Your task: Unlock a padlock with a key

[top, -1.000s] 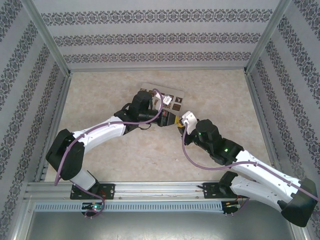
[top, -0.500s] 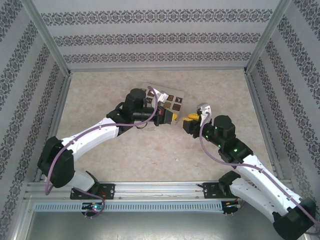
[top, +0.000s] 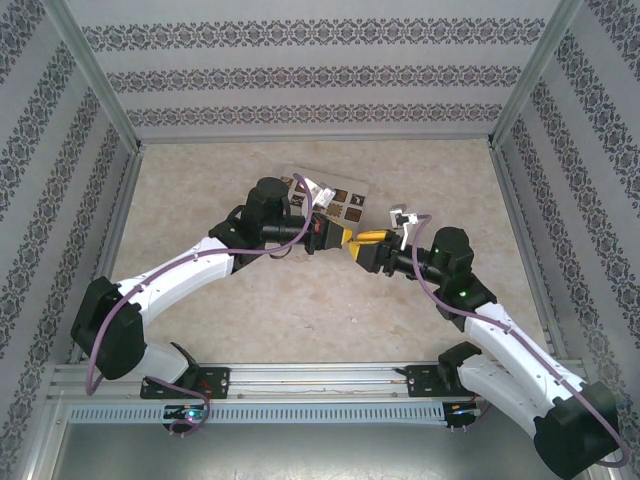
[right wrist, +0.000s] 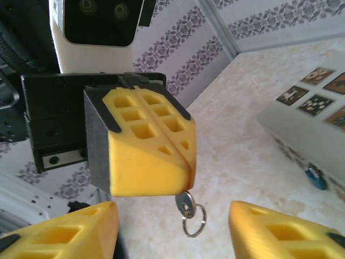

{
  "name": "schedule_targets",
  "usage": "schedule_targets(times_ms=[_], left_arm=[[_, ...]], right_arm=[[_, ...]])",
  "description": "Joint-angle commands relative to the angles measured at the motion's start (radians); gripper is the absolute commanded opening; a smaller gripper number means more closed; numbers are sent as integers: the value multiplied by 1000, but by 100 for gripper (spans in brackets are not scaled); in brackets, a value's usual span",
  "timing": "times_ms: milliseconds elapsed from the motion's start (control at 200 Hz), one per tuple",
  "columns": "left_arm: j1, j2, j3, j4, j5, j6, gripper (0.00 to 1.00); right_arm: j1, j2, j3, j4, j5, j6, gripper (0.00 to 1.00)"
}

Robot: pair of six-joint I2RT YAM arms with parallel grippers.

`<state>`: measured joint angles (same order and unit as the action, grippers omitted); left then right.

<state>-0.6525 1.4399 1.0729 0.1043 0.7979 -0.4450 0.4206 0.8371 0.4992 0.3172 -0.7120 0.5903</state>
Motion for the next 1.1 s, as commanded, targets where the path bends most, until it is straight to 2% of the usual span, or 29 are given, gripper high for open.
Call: schedule_targets(times_ms=[0, 250, 1094], left_arm=[[14, -17, -12, 30, 28, 5, 0], [14, -13, -16, 58, 41, -18, 0], [14, 2, -15, 75, 55, -36, 0]], right_arm=[[-6, 7, -8, 66, -44, 16, 50], [-8, 19, -22, 63, -35, -1, 43], [-8, 39, -13, 78, -25, -14, 31]])
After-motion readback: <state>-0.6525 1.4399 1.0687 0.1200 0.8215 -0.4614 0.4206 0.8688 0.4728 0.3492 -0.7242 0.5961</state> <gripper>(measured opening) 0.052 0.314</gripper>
